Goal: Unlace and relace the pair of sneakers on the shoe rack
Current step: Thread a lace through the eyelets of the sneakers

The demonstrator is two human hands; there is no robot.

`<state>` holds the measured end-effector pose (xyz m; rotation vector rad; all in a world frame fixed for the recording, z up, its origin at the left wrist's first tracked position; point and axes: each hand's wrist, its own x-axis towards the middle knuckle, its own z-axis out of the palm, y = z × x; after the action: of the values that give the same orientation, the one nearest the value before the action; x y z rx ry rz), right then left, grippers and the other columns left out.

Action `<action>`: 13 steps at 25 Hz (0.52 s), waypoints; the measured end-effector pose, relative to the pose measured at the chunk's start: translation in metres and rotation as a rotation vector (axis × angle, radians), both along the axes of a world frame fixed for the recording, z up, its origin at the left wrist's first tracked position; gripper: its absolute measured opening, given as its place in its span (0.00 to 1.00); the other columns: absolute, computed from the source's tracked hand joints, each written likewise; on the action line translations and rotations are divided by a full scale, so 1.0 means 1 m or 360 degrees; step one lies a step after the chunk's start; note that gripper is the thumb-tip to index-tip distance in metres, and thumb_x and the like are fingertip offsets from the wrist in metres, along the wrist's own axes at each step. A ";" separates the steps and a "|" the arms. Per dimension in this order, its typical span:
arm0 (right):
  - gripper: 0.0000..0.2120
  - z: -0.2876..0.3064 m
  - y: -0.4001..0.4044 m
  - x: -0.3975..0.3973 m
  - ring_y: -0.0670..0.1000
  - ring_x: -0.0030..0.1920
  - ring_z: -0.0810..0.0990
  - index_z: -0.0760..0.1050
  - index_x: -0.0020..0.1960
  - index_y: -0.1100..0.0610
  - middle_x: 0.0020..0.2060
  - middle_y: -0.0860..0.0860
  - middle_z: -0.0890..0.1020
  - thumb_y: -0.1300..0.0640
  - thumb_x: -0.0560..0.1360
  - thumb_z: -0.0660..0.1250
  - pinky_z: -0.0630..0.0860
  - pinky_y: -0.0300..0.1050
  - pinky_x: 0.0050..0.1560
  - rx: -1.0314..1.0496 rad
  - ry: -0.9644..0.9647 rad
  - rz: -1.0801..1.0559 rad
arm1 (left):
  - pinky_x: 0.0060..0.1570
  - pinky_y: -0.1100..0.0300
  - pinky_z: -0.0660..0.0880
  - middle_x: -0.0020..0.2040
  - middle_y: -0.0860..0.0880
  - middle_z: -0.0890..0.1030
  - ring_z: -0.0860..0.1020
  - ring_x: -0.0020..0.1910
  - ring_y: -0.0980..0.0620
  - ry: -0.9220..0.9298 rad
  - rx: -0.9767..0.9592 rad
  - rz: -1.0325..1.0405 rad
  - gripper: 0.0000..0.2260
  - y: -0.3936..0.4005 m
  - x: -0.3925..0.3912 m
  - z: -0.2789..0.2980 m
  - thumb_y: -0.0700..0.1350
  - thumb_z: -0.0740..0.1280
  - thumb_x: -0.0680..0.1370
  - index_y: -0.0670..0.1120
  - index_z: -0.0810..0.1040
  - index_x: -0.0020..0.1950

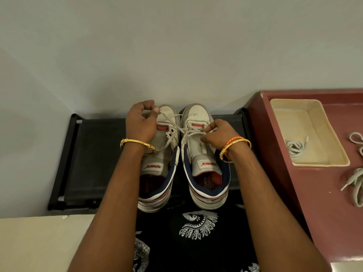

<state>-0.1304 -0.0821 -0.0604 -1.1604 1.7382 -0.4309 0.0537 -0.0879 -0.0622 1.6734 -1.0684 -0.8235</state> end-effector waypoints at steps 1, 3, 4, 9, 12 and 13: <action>0.08 0.001 0.000 0.000 0.49 0.40 0.74 0.71 0.43 0.55 0.40 0.50 0.75 0.65 0.71 0.68 0.71 0.42 0.39 0.0013 -0.0008 -0.0003 | 0.53 0.56 0.78 0.57 0.48 0.78 0.79 0.54 0.49 0.0082 -0.0044 0.0047 0.03 0.001 0.000 0.002 0.38 0.62 0.79 0.45 0.74 0.48; 0.07 0.003 0.000 -0.002 0.47 0.36 0.72 0.71 0.40 0.56 0.39 0.51 0.75 0.65 0.72 0.68 0.70 0.40 0.34 0.0021 -0.0013 -0.0007 | 0.45 0.56 0.81 0.52 0.48 0.79 0.83 0.45 0.48 0.0610 -0.0160 0.0301 0.06 -0.001 0.007 0.013 0.38 0.56 0.81 0.46 0.69 0.47; 0.07 0.004 0.001 -0.002 0.47 0.37 0.73 0.71 0.40 0.56 0.38 0.51 0.75 0.65 0.72 0.67 0.69 0.39 0.33 0.0018 -0.0004 -0.0002 | 0.42 0.55 0.81 0.50 0.47 0.79 0.83 0.40 0.48 0.0925 -0.0250 0.0497 0.07 -0.004 0.016 0.020 0.38 0.53 0.82 0.46 0.67 0.47; 0.10 0.006 0.003 -0.002 0.50 0.39 0.74 0.69 0.36 0.55 0.35 0.49 0.73 0.62 0.73 0.68 0.68 0.38 0.32 0.0058 0.0012 0.0009 | 0.34 0.60 0.74 0.45 0.44 0.77 0.75 0.30 0.53 0.1021 -0.0420 0.1213 0.04 0.003 0.051 0.027 0.37 0.56 0.78 0.45 0.68 0.49; 0.11 0.011 0.003 -0.004 0.46 0.33 0.72 0.69 0.36 0.56 0.33 0.50 0.73 0.63 0.72 0.70 0.66 0.37 0.28 0.0139 -0.0052 0.0013 | 0.53 0.52 0.71 0.60 0.44 0.73 0.74 0.56 0.47 -0.0504 -0.0048 0.0504 0.13 0.005 0.030 0.023 0.44 0.66 0.74 0.50 0.75 0.58; 0.11 0.013 0.003 -0.004 0.46 0.32 0.72 0.69 0.36 0.56 0.33 0.50 0.74 0.63 0.71 0.70 0.66 0.37 0.28 0.0156 -0.0060 0.0021 | 0.59 0.49 0.66 0.62 0.46 0.72 0.69 0.62 0.46 -0.0967 0.0038 0.0157 0.13 0.005 0.017 0.022 0.47 0.67 0.73 0.53 0.77 0.57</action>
<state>-0.1347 -0.0786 -0.0476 -1.0863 1.6992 -0.3537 0.0704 -0.0826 -0.0405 2.0389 -1.3635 -0.2570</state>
